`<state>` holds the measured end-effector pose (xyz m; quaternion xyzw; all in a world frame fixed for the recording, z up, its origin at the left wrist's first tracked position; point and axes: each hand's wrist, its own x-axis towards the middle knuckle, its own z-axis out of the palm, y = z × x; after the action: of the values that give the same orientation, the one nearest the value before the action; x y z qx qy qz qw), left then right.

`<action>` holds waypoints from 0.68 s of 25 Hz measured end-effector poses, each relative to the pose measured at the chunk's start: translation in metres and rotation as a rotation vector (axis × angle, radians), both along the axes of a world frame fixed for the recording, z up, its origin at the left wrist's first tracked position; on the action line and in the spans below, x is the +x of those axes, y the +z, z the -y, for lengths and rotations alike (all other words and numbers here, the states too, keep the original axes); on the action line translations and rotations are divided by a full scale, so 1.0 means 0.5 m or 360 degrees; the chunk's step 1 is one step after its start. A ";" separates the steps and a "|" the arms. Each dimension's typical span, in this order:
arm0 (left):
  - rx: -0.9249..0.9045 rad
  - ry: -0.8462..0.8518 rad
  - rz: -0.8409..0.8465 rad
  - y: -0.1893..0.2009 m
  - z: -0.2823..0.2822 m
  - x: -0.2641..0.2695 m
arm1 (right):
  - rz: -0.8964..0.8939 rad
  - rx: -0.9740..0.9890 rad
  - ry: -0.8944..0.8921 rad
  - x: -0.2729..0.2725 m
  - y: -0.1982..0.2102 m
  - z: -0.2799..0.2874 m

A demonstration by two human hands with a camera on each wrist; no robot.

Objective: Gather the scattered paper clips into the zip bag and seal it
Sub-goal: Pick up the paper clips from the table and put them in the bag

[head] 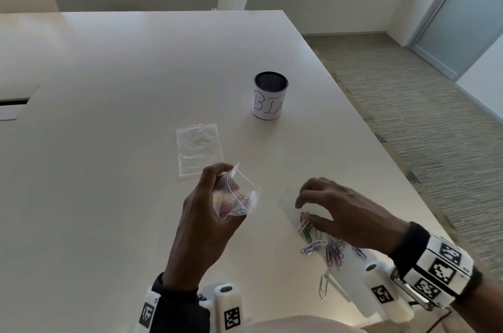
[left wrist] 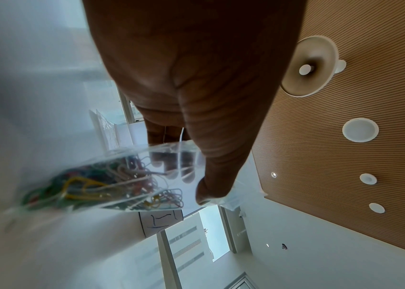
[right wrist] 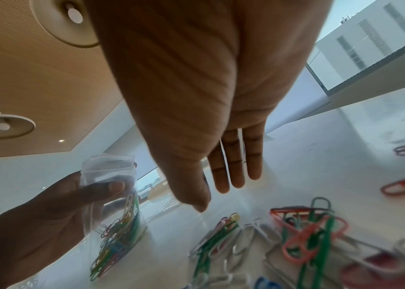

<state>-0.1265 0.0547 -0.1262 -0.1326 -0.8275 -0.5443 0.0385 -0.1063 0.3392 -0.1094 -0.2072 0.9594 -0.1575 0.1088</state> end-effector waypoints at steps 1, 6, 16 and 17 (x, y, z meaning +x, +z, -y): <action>-0.0008 -0.0011 0.0001 -0.001 -0.002 0.000 | 0.0026 0.0000 0.0035 0.004 -0.002 0.001; -0.0023 -0.0026 0.0012 0.003 -0.008 0.000 | 0.0186 0.0067 0.0241 0.031 -0.008 0.007; -0.0054 -0.0052 0.0018 0.003 -0.006 0.002 | 0.0022 0.0173 0.0326 0.042 -0.014 -0.020; -0.0058 -0.0051 0.0017 0.002 -0.005 0.002 | 0.0039 0.0241 0.0352 0.044 -0.010 -0.027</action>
<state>-0.1253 0.0573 -0.1249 -0.1435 -0.8352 -0.5303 0.0229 -0.0842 0.3526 -0.1143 -0.3008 0.9385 -0.0743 0.1526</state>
